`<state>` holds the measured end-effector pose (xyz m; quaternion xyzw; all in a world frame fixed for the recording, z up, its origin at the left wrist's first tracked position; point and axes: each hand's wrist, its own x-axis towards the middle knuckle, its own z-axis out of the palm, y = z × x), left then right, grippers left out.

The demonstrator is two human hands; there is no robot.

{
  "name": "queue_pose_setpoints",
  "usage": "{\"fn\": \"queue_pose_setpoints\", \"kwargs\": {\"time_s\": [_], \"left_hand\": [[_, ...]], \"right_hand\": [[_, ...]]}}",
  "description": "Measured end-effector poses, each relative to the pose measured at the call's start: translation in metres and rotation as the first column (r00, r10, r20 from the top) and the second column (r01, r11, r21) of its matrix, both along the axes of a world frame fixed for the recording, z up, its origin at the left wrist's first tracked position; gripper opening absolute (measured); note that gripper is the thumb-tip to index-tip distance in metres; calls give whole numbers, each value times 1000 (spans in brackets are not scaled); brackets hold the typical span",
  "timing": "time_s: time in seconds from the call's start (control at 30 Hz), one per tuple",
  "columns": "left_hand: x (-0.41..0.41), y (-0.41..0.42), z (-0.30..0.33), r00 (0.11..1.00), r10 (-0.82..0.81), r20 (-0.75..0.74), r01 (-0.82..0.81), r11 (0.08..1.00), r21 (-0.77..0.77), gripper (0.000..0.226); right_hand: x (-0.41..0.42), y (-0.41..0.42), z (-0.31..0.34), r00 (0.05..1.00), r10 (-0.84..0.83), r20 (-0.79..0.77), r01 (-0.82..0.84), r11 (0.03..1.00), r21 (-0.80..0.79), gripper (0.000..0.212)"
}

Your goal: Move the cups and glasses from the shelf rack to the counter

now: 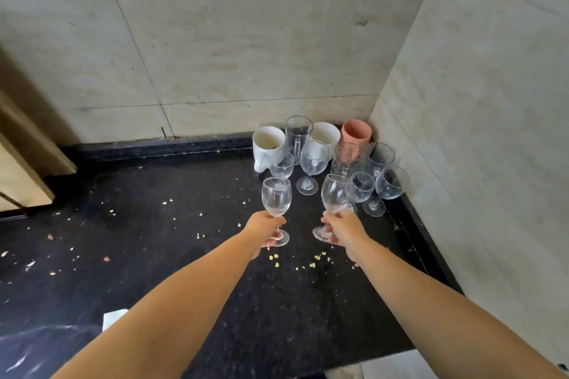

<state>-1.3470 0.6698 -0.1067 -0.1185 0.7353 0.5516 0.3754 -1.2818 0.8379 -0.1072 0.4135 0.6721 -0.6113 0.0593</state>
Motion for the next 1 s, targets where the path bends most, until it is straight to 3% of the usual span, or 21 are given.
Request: {"fn": "queue_pose_setpoints", "kwargs": {"time_s": [0.1,0.3,0.5,0.73,1.0], "left_hand": [[-13,14,-16,999,44,21,-45,999,29,10],[-27,34,-38,993,43,-114,-50,997,-62,18],[-34,44,-43,988,39,-149,-51,996,-77,18],[-34,50,-55,991,32,-127,-41,997,-66,30],[-33,45,-55,991,36,-132,-41,998,-39,17]], "right_hand": [[-21,8,-15,1000,-3,-29,2,999,-41,20],[-43,15,-45,989,48,-140,-50,999,-11,17],[-51,19,-62,989,41,-144,-53,995,-81,32],[-51,22,-69,989,30,-146,-49,991,-128,33],[-47,19,-63,994,31,-107,-49,986,-162,37]]}}
